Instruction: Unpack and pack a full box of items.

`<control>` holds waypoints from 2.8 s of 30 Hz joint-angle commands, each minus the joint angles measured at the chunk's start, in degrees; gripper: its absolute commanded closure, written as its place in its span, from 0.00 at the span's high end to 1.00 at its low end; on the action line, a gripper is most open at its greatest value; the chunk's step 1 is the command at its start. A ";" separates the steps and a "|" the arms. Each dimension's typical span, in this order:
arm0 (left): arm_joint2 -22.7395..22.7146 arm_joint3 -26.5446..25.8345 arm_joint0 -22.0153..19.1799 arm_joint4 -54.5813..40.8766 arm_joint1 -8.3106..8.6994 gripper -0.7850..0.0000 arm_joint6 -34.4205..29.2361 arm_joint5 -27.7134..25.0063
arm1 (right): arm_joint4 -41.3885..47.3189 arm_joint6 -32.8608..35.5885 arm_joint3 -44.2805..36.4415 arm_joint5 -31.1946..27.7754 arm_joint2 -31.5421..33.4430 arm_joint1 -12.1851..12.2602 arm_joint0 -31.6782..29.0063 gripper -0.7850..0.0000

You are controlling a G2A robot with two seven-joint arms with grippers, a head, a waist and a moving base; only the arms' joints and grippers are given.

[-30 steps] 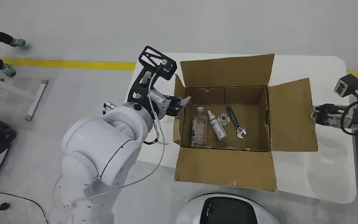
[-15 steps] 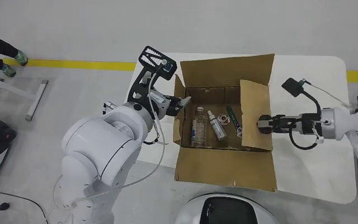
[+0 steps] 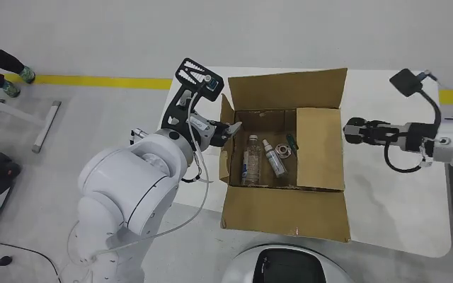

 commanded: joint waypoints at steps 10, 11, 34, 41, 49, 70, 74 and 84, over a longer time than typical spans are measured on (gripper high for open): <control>0.00 0.00 0.00 0.00 0.00 1.00 0.00 0.00 | -2.82 -1.99 -0.08 -3.88 16.45 0.32 -10.91 0.00; 0.00 0.00 0.00 0.00 0.00 1.00 0.00 0.00 | -2.82 -1.99 -0.08 -3.88 16.45 0.32 -10.91 0.00; -3.92 -1.03 6.35 11.58 1.16 0.00 3.42 -1.08 | -6.36 -45.10 4.64 -9.63 2.70 -3.00 -12.42 0.00; -6.39 2.59 13.72 18.33 1.84 0.00 7.66 -1.36 | -0.37 -42.00 9.45 -3.61 -3.33 -3.31 -1.32 0.00; -2.78 7.37 16.67 14.22 1.49 0.00 14.02 -4.89 | 7.85 -36.11 20.70 2.71 -13.91 -4.39 14.73 0.00; 9.43 14.54 7.18 0.70 -0.67 0.00 16.74 -16.24 | 12.49 -19.29 30.95 2.29 -24.07 -5.39 27.02 0.00; 11.25 16.68 6.48 1.18 -0.91 0.00 16.54 -17.02 | 11.25 -16.70 28.08 1.27 -22.56 -4.68 24.19 0.00; 11.91 16.41 7.41 2.34 -0.85 0.00 15.45 -17.19 | 7.49 -15.52 20.56 -0.26 -20.10 -3.49 17.55 0.00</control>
